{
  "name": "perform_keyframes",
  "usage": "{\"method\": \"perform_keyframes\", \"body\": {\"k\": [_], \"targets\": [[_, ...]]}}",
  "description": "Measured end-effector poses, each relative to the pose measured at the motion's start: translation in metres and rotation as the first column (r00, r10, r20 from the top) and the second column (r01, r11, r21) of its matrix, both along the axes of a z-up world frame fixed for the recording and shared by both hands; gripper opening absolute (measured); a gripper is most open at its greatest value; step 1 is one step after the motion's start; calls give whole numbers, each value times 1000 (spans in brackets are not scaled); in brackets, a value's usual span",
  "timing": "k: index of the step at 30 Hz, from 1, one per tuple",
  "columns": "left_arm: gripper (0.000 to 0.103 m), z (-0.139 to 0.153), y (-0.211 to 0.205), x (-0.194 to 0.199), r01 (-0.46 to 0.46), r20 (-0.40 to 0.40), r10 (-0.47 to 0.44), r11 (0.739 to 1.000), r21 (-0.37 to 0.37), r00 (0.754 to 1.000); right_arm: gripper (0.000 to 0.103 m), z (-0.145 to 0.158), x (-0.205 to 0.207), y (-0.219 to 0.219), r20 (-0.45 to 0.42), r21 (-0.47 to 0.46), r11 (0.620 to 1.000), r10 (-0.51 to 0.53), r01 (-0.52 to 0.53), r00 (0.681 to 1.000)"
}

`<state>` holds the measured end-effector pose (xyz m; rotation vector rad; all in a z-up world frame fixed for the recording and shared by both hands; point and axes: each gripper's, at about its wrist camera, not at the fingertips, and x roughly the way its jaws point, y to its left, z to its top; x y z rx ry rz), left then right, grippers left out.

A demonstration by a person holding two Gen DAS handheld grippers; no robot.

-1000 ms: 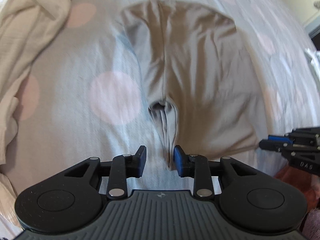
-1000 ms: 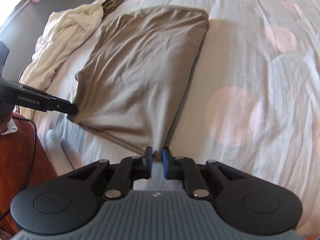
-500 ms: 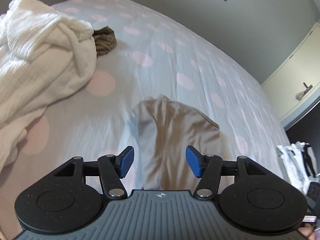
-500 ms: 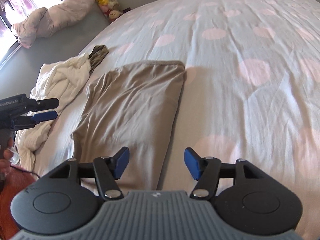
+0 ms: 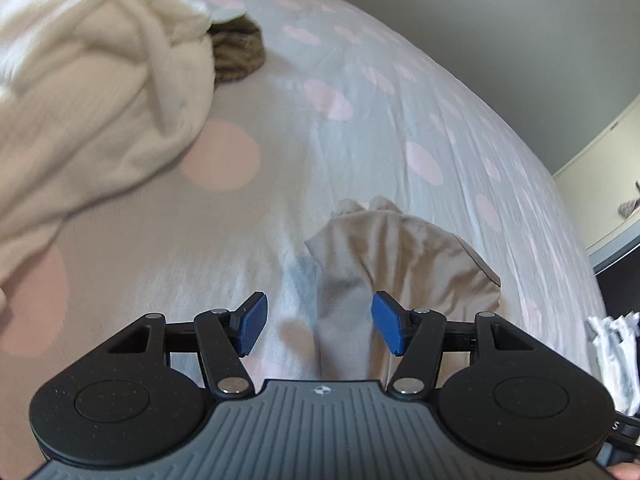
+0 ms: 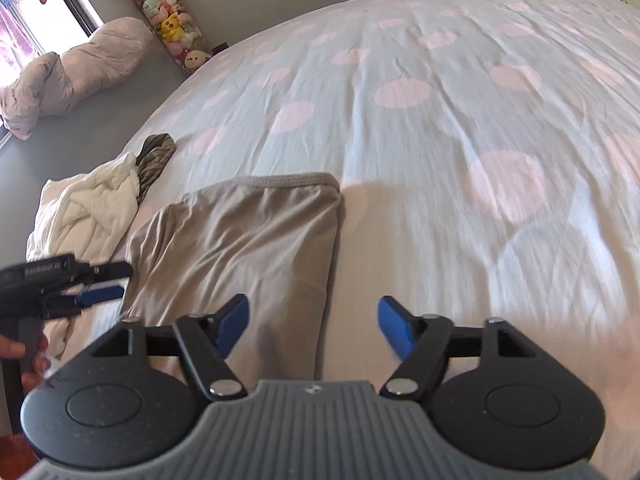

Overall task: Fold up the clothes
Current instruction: 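Grasp the folded taupe shirt edge with both grippers side by side, then lift the folded shirt with both grippers and carry it toward the clothes stack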

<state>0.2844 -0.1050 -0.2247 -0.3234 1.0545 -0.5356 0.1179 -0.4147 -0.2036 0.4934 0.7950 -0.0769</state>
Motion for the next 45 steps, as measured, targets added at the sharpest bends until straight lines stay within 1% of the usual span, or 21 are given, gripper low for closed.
{"method": "perform_keyframes", "body": {"k": [2,7,9,12,18,20,23,24,25,26,28,29,30,31,32,36,39,45], "targets": [[57,-8,4,3,9,-23,-10,999,-32,1000,81,-5,10,-5,5,21,1000,-8,8,1000],[58,-14,-3,13,15,10,-14,997,-73,1000,81,-19,31,-17,25,45,999,-23,22,999],[58,-17,-10,15,39,38,-37,997,-72,999,81,-22,38,-20,44,46,999,-17,15,999],[58,-19,-22,18,93,85,-88,995,-48,992,82,-26,46,-21,74,46,999,0,-4,997],[58,-22,-36,22,140,109,-136,990,-34,985,82,-34,58,-11,114,-4,998,66,-66,991],[54,-22,-38,22,149,111,-144,988,-31,983,82,-35,62,-8,127,-11,996,89,-89,988],[43,-23,-41,22,160,107,-156,987,-32,982,79,-38,66,-7,146,-2,994,105,-105,984],[36,-24,-41,23,162,99,-158,986,-40,983,75,-39,67,-6,150,-3,994,106,-107,983],[31,-25,-42,23,165,91,-160,985,-48,983,66,-39,67,-6,151,-6,994,106,-106,983],[29,-26,-42,24,167,82,-162,984,-56,983,61,-39,68,-7,152,-9,995,104,-104,983],[23,-27,-42,26,169,72,-165,983,-69,984,43,-41,69,-9,152,12,996,90,-93,984],[21,-27,-43,25,172,71,-167,983,-70,983,37,-42,69,-11,152,32,995,84,-90,985],[19,-27,-44,25,176,73,-171,982,-69,983,20,-44,69,-12,152,56,995,79,-88,985],[17,-25,-45,24,182,81,-177,981,-62,981,14,-45,69,-14,151,80,993,74,-87,986],[17,-24,-47,22,189,93,-184,981,-52,979,13,-45,69,-13,155,83,993,72,-86,985],[15,-18,-50,18,208,125,-203,978,-30,971,10,-39,64,-6,187,34,996,77,-85,979],[14,-14,-48,17,214,137,-206,975,-49,969,9,-31,59,-3,211,14,997,75,-80,975],[14,2,-48,9,248,194,-230,966,-75,954,8,-9,48,8,231,-80,993,101,-85,968]]}}
